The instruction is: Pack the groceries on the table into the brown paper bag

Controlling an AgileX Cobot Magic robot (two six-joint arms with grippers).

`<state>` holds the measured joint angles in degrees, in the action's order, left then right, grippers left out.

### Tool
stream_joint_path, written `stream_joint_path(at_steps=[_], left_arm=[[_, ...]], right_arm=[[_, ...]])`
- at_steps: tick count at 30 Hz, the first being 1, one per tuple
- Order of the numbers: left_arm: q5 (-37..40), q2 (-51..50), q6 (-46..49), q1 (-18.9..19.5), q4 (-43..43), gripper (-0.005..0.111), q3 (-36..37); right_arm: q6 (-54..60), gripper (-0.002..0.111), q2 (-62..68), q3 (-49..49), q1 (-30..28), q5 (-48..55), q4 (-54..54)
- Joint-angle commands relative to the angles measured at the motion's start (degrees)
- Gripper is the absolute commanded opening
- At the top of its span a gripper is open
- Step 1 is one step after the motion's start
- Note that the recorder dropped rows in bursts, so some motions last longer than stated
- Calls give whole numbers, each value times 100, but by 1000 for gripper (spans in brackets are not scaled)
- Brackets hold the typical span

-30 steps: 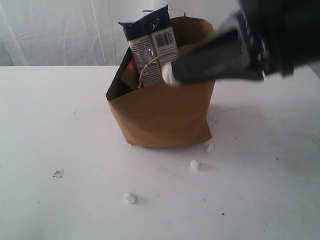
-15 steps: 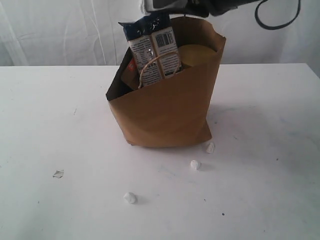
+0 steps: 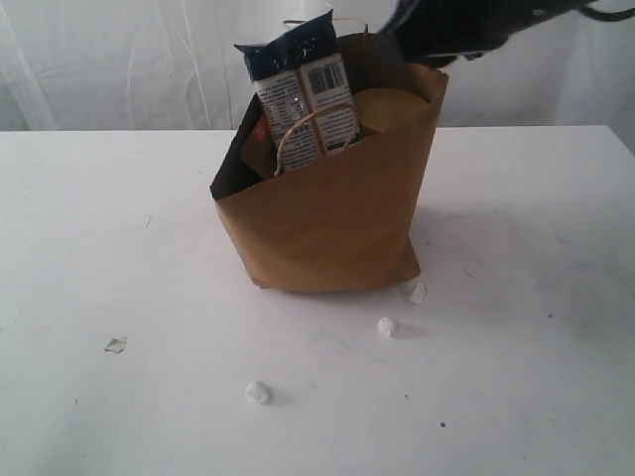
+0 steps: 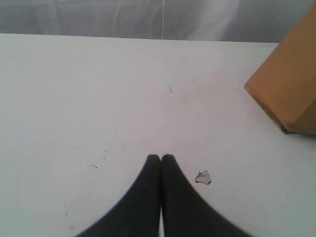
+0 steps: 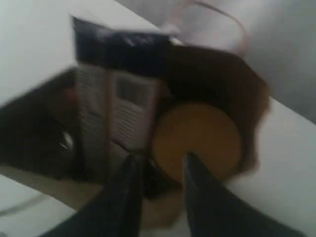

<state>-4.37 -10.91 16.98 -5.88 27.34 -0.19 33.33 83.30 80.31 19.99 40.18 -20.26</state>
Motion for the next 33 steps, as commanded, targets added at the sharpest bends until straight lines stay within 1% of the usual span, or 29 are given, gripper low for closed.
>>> stream_joint_path(at_steps=[1,2,5,6,7,8,9,10,11,12,13,16,18,20,24,26,33], left_arm=[[-16,18,-30,10,33,0,19],[-16,18,-30,10,33,0,19],[-16,18,-29,10,22,0,19],[-16,18,-29,10,22,0,19],[-16,18,-29,10,22,0,19],[-16,18,-29,10,22,0,19],[-16,18,-29,10,22,0,19],[-16,18,-29,10,22,0,19],[-16,18,-29,10,22,0,19],[-16,18,-29,10,22,0,19],[-16,18,-29,10,22,0,19],[-16,18,-29,10,22,0,19],[-16,18,-29,10,22,0,19],[-16,18,-29,10,22,0,19],[-16,18,-29,10,22,0,19],[-16,18,-29,10,22,0,19],[-16,18,-29,10,22,0,19]], right_arm=[[-3477,0,-140,16,-11,1204,3407],[-3371,0,-129,-44,-11,1572,3406],[-3333,0,-129,-431,-11,2231,3396],[-3333,0,-139,-820,-11,2340,3396],[-3333,0,-139,-1211,-11,2237,3234],[-3275,0,-139,-1530,-11,2073,3084],[-3030,0,-113,-2000,-1,1649,2810],[-2945,0,-74,-2226,-1,1335,2663],[-2824,0,1,-2536,-1,698,2461],[-2689,1,64,-2675,-1,275,2286],[-2261,7,183,-2786,-1,-246,1956],[-1454,26,496,-2844,-1,-881,1510],[-1225,40,740,-2844,-1,-1200,1432],[-1216,47,945,-2844,-1,-1526,1417],[-1199,47,1262,-2844,-1,-1669,964],[-973,47,1497,-2844,-1,-1779,661],[-919,47,2161,-2844,-1,-2921,355]])
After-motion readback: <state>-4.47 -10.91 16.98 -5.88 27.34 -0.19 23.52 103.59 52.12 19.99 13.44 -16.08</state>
